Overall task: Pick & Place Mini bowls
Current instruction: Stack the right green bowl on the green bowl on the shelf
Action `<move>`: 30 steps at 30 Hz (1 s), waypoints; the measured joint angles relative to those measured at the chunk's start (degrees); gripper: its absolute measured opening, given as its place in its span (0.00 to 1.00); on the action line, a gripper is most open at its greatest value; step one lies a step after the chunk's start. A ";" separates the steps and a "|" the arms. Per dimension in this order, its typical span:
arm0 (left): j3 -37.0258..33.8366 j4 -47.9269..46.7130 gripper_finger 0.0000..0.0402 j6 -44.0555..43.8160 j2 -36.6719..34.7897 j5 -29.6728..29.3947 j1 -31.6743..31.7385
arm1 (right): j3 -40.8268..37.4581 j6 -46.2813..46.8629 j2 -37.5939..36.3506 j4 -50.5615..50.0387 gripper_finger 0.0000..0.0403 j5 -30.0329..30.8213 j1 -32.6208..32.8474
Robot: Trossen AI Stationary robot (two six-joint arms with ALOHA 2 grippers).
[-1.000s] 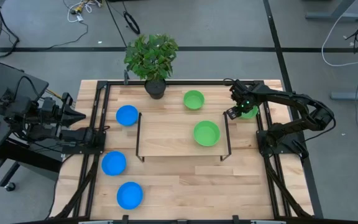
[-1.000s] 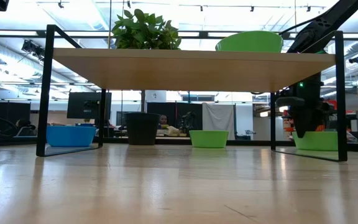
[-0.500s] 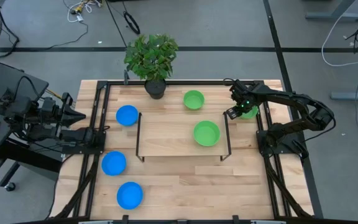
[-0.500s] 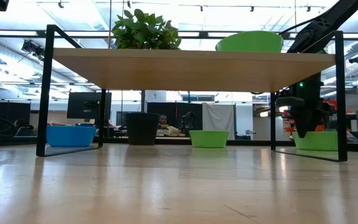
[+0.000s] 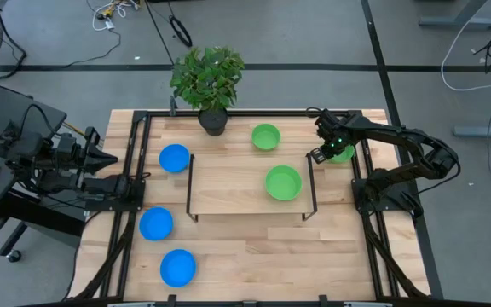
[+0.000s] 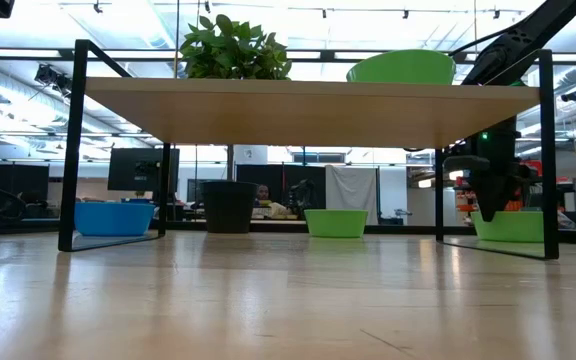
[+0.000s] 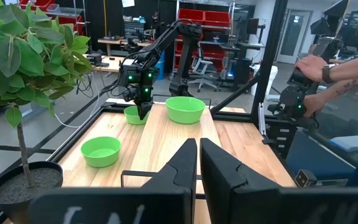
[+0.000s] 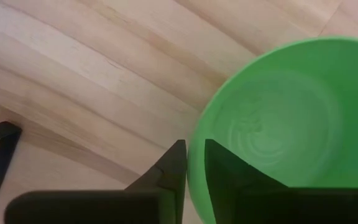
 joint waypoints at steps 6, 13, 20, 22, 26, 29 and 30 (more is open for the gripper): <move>-0.01 0.01 0.06 0.02 0.00 0.01 0.00 | 0.00 0.29 0.00 0.00 0.10 0.00 0.00; 0.00 0.01 0.06 0.02 0.01 0.00 -0.01 | 0.04 0.23 -0.11 -0.02 0.01 0.39 0.00; -0.02 0.02 0.06 0.02 0.00 0.00 0.00 | 0.31 -1.07 -0.87 -1.09 0.01 0.39 0.73; -0.02 0.00 0.06 0.00 0.00 0.02 -0.01 | 1.21 -1.49 -1.90 -2.91 0.00 0.10 1.12; -0.01 0.02 0.06 0.00 0.00 0.02 -0.01 | 4.02 -2.84 -4.56 -7.42 0.00 -0.39 1.81; -0.02 0.01 0.06 0.00 0.00 0.00 0.00 | 7.02 -3.76 -6.66 -10.62 0.00 -0.09 2.24; -0.02 0.02 0.06 0.00 0.00 0.00 0.00 | 8.13 -4.03 -7.28 -11.73 0.00 -0.08 2.32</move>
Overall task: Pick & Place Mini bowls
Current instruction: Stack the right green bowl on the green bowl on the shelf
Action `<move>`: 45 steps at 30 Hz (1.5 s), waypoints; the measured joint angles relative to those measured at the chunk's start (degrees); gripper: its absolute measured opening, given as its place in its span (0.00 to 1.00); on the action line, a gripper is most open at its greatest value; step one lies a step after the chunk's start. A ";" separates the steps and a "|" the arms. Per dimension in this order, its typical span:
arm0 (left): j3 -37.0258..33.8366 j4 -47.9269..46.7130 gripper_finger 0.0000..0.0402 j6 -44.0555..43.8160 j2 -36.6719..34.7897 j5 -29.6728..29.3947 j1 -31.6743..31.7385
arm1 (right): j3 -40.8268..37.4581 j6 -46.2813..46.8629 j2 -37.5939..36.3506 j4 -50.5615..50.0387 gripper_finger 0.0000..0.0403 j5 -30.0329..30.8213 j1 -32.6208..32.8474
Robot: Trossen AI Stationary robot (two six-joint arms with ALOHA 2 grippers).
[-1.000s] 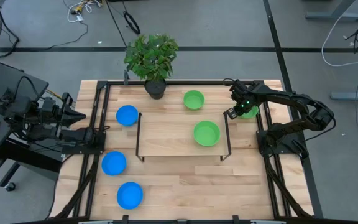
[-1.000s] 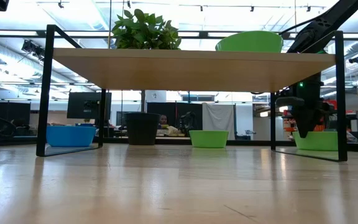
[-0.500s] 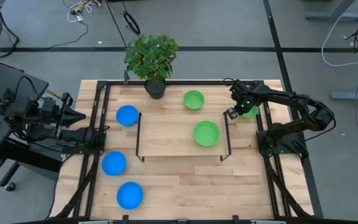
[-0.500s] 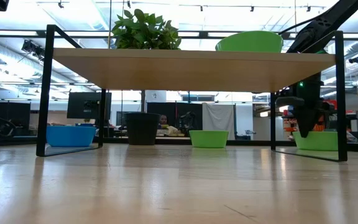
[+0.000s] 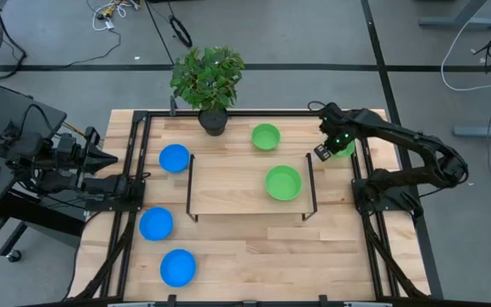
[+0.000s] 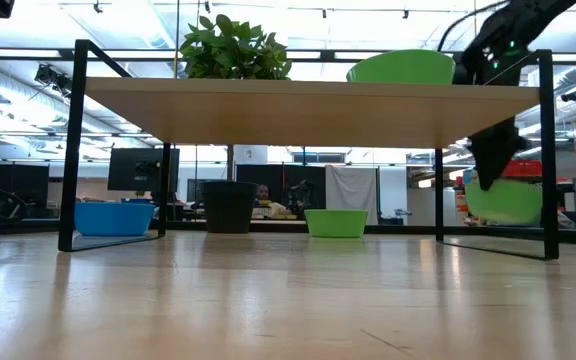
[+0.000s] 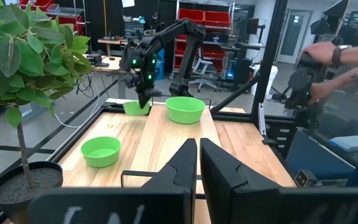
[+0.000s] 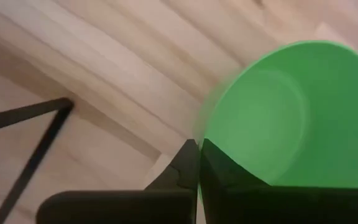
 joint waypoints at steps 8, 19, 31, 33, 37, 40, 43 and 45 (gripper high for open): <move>0.00 -0.02 0.06 0.02 0.00 0.01 0.00 | 12.32 -2.78 -2.32 -9.57 0.00 2.32 1.68; 0.00 -0.02 0.06 0.02 0.00 0.00 0.00 | 32.35 -12.79 -2.04 -21.93 0.00 3.47 8.70; 0.00 -0.01 0.06 0.02 0.00 0.01 -0.01 | 40.21 -20.93 0.51 -24.84 0.00 3.16 24.49; 0.00 0.00 0.06 0.00 0.00 0.02 -0.02 | 40.56 -21.54 1.43 -24.77 0.00 3.18 27.15; 0.02 0.00 0.06 0.01 0.01 0.01 -0.01 | 41.82 -21.69 4.09 -24.80 0.00 3.23 32.07; 0.00 0.00 0.06 0.00 0.00 0.02 0.00 | 43.83 -21.69 6.36 -24.88 0.00 3.23 35.44; 0.00 -0.01 0.06 0.00 0.00 0.00 -0.01 | 46.59 -21.68 9.14 -25.09 0.00 3.23 38.31; 0.00 -0.02 0.06 0.02 0.00 0.01 0.00 | 48.92 -21.68 11.31 -25.79 0.00 3.25 40.09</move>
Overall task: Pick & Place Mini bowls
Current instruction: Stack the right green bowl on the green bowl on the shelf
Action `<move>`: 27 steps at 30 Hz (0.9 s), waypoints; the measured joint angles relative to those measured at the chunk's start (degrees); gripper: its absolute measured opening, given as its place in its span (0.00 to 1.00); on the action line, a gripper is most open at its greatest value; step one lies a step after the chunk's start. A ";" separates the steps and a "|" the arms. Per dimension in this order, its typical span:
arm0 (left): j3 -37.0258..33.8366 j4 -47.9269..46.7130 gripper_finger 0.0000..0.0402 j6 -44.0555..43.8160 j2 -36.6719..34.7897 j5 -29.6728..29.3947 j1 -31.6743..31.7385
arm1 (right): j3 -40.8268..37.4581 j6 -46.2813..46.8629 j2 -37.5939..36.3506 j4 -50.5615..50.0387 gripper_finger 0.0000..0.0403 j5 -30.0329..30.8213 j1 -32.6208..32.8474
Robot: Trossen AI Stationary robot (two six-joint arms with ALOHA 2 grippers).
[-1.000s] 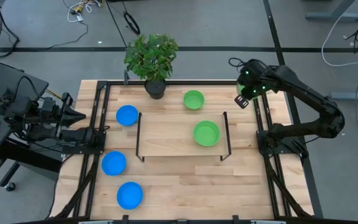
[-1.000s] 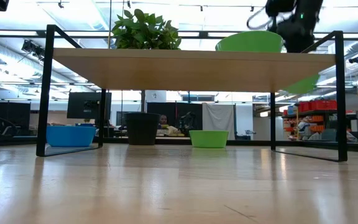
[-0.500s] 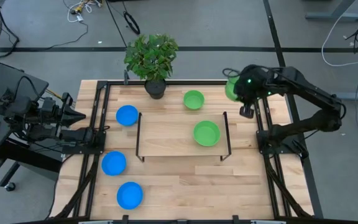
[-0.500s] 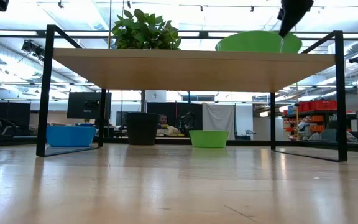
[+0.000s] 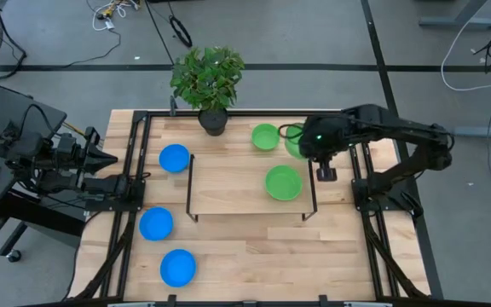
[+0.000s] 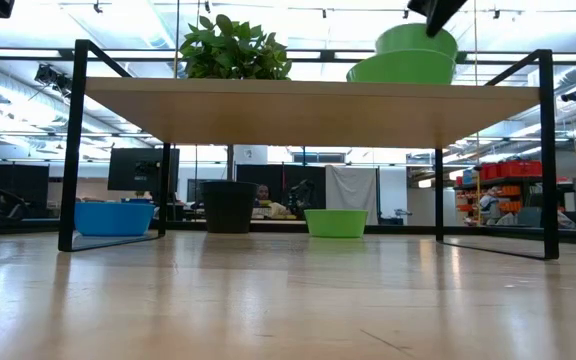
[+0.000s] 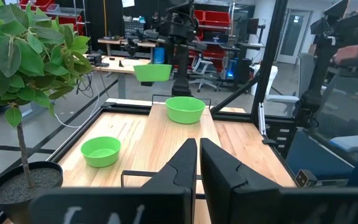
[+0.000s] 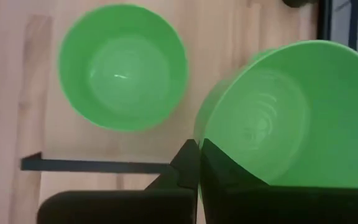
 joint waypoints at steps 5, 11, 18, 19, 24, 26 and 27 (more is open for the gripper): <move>0.00 0.02 0.06 -0.01 0.00 0.01 0.00 | 6.45 0.47 6.03 -1.94 0.00 0.24 3.97; 0.01 0.01 0.06 0.00 0.01 0.01 -0.01 | 12.16 1.70 11.34 -3.70 0.00 1.84 8.11; 0.00 0.00 0.06 0.00 0.00 0.01 0.00 | 12.15 2.22 12.87 -4.10 0.00 2.11 13.86; 0.00 0.02 0.06 0.00 0.02 -0.01 0.00 | 11.65 2.68 12.84 -4.03 0.00 2.42 14.75; 0.00 0.00 0.06 -0.02 0.01 0.00 -0.02 | 9.26 4.48 12.91 -3.75 0.00 3.48 18.11; 0.00 0.02 0.06 0.00 0.00 0.01 0.00 | 8.13 4.57 12.91 -2.74 0.00 3.48 18.81; 0.01 0.00 0.06 -0.02 0.01 0.00 0.00 | 7.59 4.57 12.93 -2.32 0.00 3.50 19.07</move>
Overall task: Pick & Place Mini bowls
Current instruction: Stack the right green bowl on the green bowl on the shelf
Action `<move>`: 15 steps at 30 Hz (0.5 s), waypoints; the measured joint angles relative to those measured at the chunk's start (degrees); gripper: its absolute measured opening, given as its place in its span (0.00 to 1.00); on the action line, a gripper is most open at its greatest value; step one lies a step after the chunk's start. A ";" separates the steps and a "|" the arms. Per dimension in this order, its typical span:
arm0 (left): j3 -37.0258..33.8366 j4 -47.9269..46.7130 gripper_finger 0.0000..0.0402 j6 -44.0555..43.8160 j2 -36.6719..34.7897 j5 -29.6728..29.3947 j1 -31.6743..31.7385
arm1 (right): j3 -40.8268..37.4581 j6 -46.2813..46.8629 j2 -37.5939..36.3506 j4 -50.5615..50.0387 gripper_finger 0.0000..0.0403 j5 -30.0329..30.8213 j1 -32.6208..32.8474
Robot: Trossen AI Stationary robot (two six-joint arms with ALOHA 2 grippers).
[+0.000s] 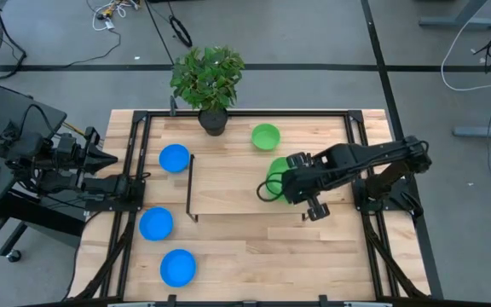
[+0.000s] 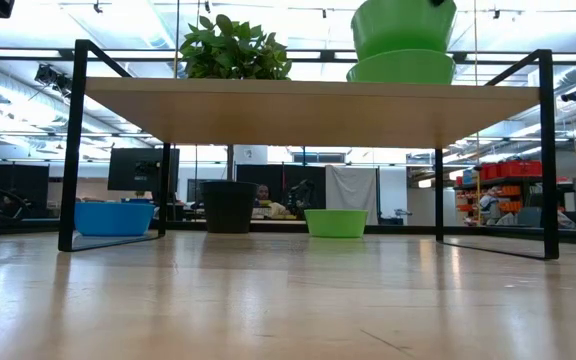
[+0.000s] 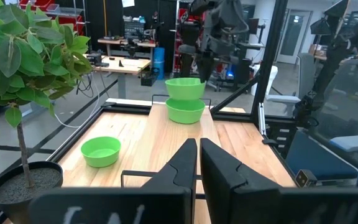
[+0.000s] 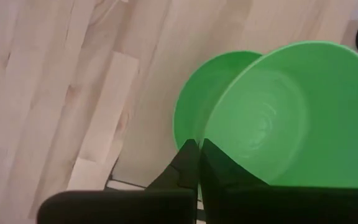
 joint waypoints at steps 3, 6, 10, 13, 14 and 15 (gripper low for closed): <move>-0.01 0.00 0.06 0.00 -0.01 0.01 -0.02 | -1.46 0.00 0.00 1.15 0.00 0.86 0.53; 0.00 0.00 0.06 0.02 0.00 -0.01 0.00 | -2.57 -0.63 0.00 1.98 0.00 1.52 0.53; -0.01 0.00 0.06 0.02 -0.01 0.01 0.00 | -4.44 -1.36 0.00 3.35 0.00 1.53 0.50; 0.01 0.02 0.06 0.02 0.01 -0.01 0.00 | -5.25 -2.35 0.00 3.40 0.00 1.51 0.50; 0.00 0.02 0.06 0.00 0.01 -0.01 0.00 | -5.33 -2.49 0.00 3.44 0.00 1.51 0.50; 0.00 0.01 0.06 0.01 -0.01 0.00 0.00 | -5.33 -2.58 0.00 3.48 0.00 1.53 0.50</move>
